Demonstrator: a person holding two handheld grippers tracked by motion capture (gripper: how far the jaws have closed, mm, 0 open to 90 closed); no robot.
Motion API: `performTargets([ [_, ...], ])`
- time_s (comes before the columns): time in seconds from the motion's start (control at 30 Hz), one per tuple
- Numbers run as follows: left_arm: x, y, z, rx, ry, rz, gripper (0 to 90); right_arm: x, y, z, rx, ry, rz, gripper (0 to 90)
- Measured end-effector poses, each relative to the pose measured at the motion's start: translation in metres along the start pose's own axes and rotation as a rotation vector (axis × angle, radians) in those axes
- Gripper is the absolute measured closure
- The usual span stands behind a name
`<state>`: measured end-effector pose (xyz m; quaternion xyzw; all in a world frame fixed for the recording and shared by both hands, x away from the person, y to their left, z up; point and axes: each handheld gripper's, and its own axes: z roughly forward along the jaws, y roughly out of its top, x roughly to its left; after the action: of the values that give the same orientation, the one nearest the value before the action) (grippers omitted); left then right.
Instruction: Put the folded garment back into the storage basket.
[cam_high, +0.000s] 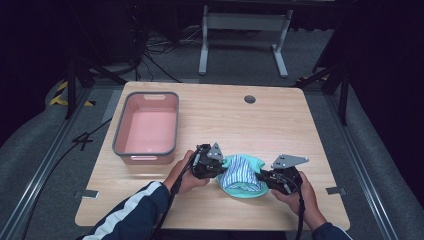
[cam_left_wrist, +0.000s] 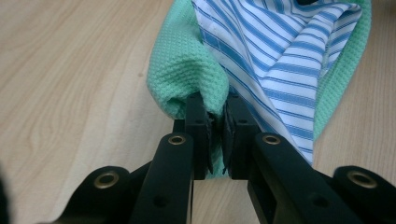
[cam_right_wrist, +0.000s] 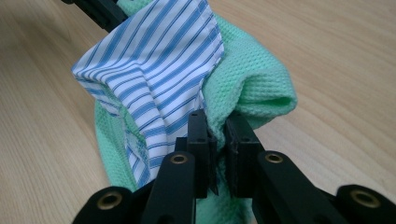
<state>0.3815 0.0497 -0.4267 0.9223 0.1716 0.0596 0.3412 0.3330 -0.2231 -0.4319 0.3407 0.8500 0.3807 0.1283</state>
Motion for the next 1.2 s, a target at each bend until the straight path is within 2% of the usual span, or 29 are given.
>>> performTargets([
  [0.2, 0.009, 0.004, -0.017, -0.005, 0.021, 0.000, 82.4, 0.001, 0.027, -0.002, -0.031, 0.003, -0.014, 81.7],
  [0.37, 0.016, 0.007, -0.036, -0.010, 0.059, 0.001, 82.4, 0.004, 0.051, 0.000, -0.042, 0.007, -0.044, 81.7],
  [0.6, 0.031, 0.006, -0.075, -0.032, 0.124, -0.016, 82.4, 0.011, 0.089, 0.002, -0.076, 0.019, -0.083, 81.7],
  [0.83, 0.046, -0.005, -0.114, -0.062, 0.199, -0.039, 82.4, 0.026, 0.130, 0.015, -0.106, 0.043, -0.127, 81.7],
  [0.9, 0.049, -0.008, -0.120, -0.062, 0.212, -0.047, 82.4, 0.027, 0.133, 0.017, -0.106, 0.047, -0.128, 81.7],
  [0.93, 0.052, -0.012, -0.127, -0.071, 0.221, -0.064, 82.4, 0.030, 0.139, 0.020, -0.105, 0.052, -0.137, 81.7],
  [1.17, 0.066, -0.030, -0.159, -0.095, 0.290, -0.107, 82.5, 0.045, 0.172, 0.043, -0.113, 0.083, -0.161, 81.6],
  [1.2, 0.066, -0.030, -0.159, -0.095, 0.290, -0.107, 82.5, 0.047, 0.177, 0.047, -0.115, 0.090, -0.164, 81.6],
])
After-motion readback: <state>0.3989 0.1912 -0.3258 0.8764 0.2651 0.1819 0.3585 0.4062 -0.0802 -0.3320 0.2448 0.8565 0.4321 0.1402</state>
